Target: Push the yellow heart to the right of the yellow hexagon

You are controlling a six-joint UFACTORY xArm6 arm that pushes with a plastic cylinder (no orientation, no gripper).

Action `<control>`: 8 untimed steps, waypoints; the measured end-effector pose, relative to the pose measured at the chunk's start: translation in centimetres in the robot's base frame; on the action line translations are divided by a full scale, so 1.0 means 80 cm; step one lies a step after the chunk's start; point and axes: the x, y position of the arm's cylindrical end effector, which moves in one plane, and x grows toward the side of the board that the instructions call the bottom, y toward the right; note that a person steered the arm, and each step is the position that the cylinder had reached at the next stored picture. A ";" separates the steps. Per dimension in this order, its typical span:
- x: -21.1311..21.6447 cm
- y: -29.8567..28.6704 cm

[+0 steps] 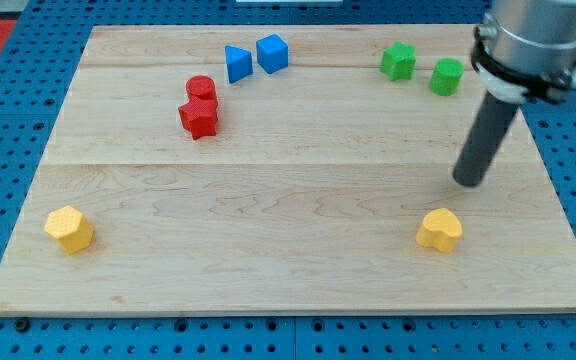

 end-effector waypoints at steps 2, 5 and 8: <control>0.060 -0.057; -0.041 -0.153; 0.081 -0.219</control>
